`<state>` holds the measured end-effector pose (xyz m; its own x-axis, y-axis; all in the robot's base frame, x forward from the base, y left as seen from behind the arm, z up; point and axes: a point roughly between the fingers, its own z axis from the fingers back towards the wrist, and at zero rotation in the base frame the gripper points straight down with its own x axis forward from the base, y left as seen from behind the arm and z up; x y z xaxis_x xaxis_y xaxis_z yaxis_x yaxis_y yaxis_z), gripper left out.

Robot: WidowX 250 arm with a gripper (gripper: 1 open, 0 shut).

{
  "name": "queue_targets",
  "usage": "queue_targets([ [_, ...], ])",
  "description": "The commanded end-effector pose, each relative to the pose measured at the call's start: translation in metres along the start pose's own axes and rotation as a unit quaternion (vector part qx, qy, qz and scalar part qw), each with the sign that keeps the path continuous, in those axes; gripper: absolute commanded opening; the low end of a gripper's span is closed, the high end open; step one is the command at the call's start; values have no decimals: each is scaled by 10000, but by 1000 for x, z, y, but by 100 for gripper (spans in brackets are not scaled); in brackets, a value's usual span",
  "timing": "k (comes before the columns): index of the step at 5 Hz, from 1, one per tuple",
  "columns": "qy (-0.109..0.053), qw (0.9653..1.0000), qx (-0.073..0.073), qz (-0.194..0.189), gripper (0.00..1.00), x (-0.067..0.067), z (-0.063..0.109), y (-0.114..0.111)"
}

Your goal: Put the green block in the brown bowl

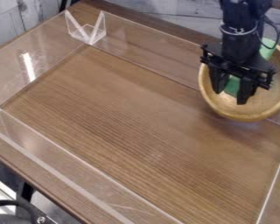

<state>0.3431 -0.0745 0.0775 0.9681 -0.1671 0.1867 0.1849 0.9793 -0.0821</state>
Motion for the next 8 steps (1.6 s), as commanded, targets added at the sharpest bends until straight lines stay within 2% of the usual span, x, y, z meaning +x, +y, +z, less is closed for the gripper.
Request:
queue_targets([
  [1, -416, 9991, 20, -9, 0, 19, 18, 6],
  [5, -419, 9991, -34, -108, 0, 22, 21, 5],
  [8, -375, 9992, -68, -115, 0, 20, 18, 5],
])
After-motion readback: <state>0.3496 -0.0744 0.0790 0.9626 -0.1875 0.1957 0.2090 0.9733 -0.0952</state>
